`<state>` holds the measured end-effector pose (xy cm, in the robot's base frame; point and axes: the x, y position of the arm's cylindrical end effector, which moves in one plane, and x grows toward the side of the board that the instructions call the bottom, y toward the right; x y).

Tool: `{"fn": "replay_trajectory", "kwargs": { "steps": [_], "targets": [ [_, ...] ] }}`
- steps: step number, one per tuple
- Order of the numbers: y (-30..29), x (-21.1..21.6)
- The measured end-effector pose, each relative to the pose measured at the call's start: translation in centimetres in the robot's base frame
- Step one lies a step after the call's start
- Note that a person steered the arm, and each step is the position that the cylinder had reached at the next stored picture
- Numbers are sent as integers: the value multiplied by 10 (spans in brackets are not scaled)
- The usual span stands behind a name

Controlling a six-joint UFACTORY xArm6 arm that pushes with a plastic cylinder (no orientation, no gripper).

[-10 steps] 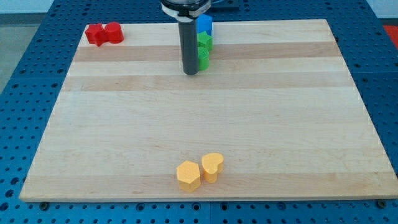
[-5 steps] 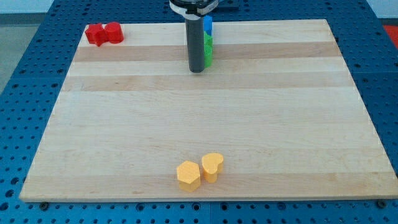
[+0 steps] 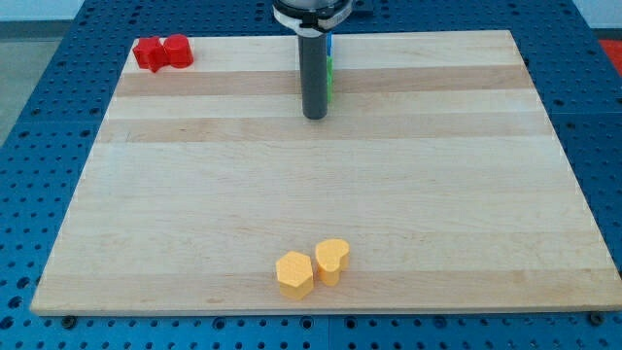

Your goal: Move the green circle below the green star

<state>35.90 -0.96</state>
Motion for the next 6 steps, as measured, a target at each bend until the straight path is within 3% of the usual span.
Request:
{"fn": "replay_trajectory", "kwargs": {
  "steps": [6],
  "targets": [
    [-4,-10]
  ]
}}
